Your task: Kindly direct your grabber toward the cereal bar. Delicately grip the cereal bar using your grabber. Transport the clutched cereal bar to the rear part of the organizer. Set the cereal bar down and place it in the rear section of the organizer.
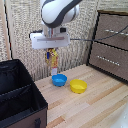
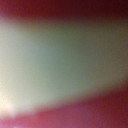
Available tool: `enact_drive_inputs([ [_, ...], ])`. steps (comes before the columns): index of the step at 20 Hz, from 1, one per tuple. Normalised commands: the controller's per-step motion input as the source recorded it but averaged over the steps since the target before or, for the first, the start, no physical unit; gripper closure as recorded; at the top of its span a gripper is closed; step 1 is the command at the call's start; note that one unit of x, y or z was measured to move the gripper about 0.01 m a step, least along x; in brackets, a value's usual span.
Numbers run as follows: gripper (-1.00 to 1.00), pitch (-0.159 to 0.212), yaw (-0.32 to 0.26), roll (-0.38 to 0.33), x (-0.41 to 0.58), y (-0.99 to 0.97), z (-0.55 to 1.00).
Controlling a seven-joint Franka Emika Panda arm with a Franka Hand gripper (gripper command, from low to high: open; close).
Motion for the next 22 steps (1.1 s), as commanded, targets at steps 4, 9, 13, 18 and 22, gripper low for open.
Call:
enact_drive_inputs([
  [4,1.00,0.026,-0.259,0.040,0.248,0.08,0.62],
  [9,1.00,0.013,-0.264,0.093,0.134,0.11,0.56],
  [13,1.00,0.010,-0.227,0.065,0.051,0.39,0.21],
  [18,1.00,0.005,-0.270,0.075,0.014,0.30,0.13],
  [22,1.00,0.008,-0.310,0.080,0.000,0.18,0.09],
])
